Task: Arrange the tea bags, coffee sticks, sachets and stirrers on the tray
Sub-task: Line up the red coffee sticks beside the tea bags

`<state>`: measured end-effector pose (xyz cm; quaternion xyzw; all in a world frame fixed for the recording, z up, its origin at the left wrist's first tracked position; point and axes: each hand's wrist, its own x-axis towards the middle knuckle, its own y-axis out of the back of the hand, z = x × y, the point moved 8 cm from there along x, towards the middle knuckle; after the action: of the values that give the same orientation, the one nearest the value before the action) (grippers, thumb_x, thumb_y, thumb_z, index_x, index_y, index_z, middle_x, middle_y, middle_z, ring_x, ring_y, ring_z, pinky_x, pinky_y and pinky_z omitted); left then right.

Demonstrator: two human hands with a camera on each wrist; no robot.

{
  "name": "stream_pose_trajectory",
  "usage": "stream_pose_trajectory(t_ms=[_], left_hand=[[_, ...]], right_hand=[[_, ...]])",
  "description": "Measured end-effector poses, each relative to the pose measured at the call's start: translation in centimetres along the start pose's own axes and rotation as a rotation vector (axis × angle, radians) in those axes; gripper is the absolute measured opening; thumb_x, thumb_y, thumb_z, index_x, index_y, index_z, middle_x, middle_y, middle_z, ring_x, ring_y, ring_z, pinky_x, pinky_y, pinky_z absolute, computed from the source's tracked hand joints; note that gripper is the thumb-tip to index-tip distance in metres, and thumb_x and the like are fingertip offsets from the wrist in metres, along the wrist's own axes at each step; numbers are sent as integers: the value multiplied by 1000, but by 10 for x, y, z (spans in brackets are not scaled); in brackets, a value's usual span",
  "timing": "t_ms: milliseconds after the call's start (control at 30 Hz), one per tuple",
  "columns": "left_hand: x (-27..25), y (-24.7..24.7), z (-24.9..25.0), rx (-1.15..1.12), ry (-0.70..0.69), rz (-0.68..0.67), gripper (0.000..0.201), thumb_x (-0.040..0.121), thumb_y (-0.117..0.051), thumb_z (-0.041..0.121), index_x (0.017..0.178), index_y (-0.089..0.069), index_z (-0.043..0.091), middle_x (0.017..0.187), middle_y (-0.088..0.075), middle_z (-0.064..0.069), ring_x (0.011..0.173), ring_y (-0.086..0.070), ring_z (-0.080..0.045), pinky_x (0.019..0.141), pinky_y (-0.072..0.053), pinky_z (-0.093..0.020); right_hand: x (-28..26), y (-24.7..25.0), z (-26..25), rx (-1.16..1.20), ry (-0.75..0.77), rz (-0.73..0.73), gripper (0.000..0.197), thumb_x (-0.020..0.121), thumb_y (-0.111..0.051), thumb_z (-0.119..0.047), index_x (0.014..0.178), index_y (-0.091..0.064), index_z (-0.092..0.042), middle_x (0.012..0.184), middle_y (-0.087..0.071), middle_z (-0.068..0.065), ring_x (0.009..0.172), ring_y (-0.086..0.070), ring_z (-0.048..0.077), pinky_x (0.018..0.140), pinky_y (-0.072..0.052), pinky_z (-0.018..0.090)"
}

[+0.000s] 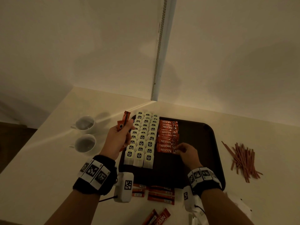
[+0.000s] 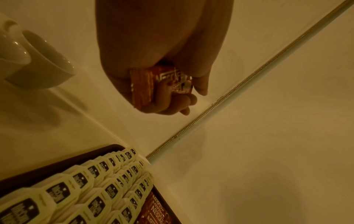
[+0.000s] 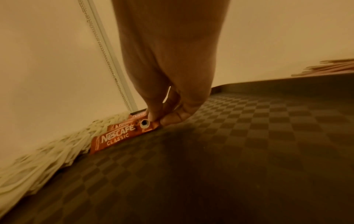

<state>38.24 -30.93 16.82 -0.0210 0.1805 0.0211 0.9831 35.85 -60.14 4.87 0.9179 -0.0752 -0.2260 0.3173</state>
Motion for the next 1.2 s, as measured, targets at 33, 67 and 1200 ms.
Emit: stream_pose_trajectory(t_ms=[33, 67, 1200], left_hand=[[0, 0, 0, -1, 2, 0, 32, 93, -55, 38, 91, -64, 6, 47, -47, -1, 33, -36, -8, 34, -27, -16], [1, 0, 0, -2, 3, 0, 32, 93, -55, 37, 91, -64, 6, 48, -47, -1, 33, -36, -8, 34, -28, -16], [3, -32, -27, -198, 316, -240, 77, 86, -26, 73, 76, -61, 5, 57, -55, -9, 39, -50, -17, 37, -36, -19]], right_hand=[[1, -1, 1, -1, -9, 9, 12, 87, -62, -10, 93, -63, -19, 110, -60, -2, 103, -54, 10, 87, -41, 23], [2, -2, 1, -3, -12, 19, 12, 87, -62, -10, 93, -62, -19, 111, -60, -2, 102, -53, 9, 88, -41, 24], [3, 13, -31, 64, 22, 111, 16, 89, -61, -18, 103, -55, -14, 101, -56, -2, 96, -57, 14, 79, -47, 25]])
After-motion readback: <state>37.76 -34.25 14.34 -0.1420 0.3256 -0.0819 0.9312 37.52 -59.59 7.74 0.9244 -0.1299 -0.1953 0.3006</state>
